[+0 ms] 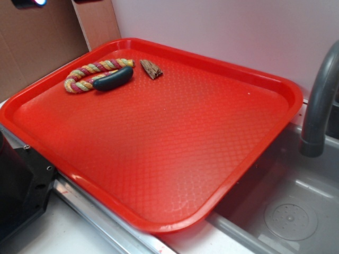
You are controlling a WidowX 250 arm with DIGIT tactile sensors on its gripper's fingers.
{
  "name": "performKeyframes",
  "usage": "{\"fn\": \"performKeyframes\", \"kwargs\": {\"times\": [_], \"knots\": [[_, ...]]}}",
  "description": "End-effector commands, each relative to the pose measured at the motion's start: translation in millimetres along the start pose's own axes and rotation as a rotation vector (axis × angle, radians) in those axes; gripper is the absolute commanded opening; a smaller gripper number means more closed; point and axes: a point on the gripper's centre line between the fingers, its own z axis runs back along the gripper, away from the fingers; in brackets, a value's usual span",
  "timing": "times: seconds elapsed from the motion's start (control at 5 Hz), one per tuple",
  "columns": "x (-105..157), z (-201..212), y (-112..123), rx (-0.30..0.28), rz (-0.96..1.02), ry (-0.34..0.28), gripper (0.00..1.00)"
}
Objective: Grab the wood chip.
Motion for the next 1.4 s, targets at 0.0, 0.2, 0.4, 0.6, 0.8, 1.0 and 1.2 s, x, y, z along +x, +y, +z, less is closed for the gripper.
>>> {"fn": "performKeyframes", "kwargs": {"times": [0.0, 0.2, 0.4, 0.6, 0.8, 1.0, 1.2], "knots": [[60.2, -53.1, -16.2, -0.053, 0.292, -0.158, 1.0], [81.3, -74.3, -25.1, -0.059, 0.353, -0.228, 1.0], [93.6, -97.1, -32.1, -0.048, 0.374, -0.23, 1.0], [96.5, -115.3, -29.6, -0.003, 0.403, -0.208, 1.0], [103.3, -132.9, -31.8, 0.007, 0.42, -0.225, 1.0], [116.9, -147.1, -36.4, 0.007, 0.434, -0.235, 1.0], [125.4, -155.1, -41.2, 0.002, 0.441, -0.233, 1.0]]}}
